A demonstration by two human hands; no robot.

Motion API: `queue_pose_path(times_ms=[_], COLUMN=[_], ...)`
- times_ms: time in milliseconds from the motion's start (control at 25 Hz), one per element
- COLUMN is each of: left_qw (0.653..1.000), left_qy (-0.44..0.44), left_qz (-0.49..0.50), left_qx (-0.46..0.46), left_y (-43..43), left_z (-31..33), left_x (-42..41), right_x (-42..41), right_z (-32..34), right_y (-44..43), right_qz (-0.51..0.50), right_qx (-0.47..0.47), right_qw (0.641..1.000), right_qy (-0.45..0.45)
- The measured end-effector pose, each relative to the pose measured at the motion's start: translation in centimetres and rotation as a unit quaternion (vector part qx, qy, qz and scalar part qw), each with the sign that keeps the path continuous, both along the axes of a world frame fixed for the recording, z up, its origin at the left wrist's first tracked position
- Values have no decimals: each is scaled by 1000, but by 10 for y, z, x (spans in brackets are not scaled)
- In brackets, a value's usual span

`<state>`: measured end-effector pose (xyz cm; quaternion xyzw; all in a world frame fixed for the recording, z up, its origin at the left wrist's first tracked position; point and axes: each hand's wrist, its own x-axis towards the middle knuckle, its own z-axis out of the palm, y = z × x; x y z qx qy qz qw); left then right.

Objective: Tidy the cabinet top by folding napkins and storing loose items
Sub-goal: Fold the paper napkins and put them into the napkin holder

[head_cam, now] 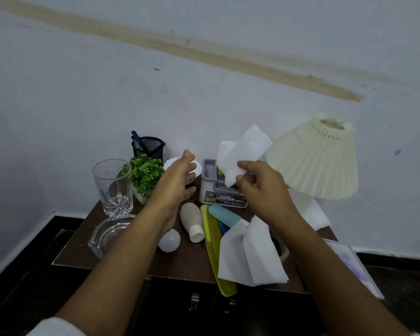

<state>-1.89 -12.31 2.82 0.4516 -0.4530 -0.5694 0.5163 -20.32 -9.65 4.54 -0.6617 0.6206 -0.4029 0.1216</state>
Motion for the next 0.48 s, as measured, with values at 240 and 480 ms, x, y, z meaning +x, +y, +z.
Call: queue_pose_path(times_ms=[240, 480], left_qw=[998, 998], left_qy=[34, 42], left_qz=[-52, -43], left_qx=[20, 29], left_y=[-5, -10], left_z=[-3, -6], left_x=[-7, -2], right_x=[32, 45], right_z=[6, -14], right_y=[-34, -47], right_qz=[-10, -45], right_qx=[7, 29], right_qw=[1000, 998], right_qy=[-3, 41])
